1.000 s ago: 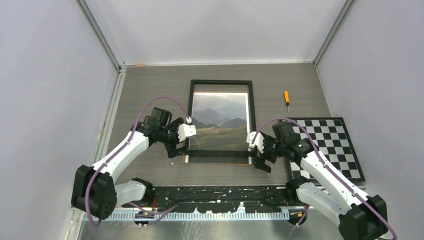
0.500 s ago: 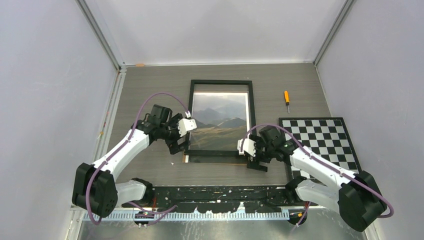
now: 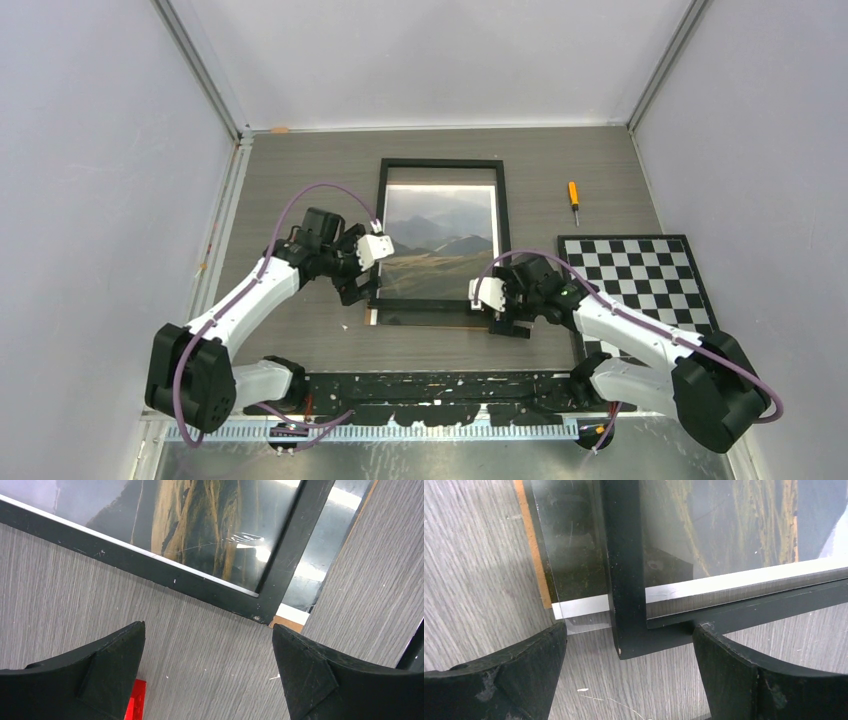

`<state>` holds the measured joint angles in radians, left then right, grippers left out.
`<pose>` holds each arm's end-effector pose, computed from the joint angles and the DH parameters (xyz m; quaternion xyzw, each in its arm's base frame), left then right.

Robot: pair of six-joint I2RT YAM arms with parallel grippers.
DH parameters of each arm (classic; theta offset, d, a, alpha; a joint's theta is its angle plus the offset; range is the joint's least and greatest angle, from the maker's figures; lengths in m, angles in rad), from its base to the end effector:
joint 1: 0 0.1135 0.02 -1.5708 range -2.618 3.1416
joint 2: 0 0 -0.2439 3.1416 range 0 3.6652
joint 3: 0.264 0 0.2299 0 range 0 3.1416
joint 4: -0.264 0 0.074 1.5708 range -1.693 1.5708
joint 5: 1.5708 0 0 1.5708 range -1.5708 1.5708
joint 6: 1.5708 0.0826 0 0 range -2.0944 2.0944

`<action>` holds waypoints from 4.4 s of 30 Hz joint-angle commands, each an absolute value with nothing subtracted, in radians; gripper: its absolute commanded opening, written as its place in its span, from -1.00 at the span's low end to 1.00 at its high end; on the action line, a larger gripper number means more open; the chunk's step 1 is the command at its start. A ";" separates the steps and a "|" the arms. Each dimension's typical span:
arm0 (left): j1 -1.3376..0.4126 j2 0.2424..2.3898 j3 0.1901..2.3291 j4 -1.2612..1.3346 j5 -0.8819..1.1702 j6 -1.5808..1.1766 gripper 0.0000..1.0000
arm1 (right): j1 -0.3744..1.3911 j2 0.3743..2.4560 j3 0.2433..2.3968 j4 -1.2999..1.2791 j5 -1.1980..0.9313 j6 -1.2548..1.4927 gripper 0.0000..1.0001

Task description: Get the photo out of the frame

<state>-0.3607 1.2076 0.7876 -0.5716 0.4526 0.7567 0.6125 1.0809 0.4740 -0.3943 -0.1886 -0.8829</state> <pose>0.2133 -0.1191 0.1817 0.5494 0.7579 -0.1561 0.3151 0.1592 0.1308 0.1208 -0.6691 0.6826 0.0518 0.2893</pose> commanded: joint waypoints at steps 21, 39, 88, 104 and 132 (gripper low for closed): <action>-0.365 1.250 0.834 -0.537 0.496 0.797 1.00 | 0.622 1.140 0.474 -0.280 -0.104 -0.863 0.35; -0.365 1.225 0.802 -0.543 0.500 0.791 0.91 | 0.623 1.221 0.517 -0.138 -0.017 -0.794 0.36; -0.518 1.161 0.713 -0.499 0.493 0.614 0.62 | 0.211 1.220 0.907 -0.655 -0.605 0.257 0.44; -0.573 1.242 0.689 -0.387 0.503 0.617 0.51 | 0.086 1.448 0.633 -0.351 -0.707 0.539 0.13; -0.582 1.279 0.699 -0.348 0.492 0.564 0.48 | 0.110 1.590 0.608 -0.225 -0.799 0.514 -0.55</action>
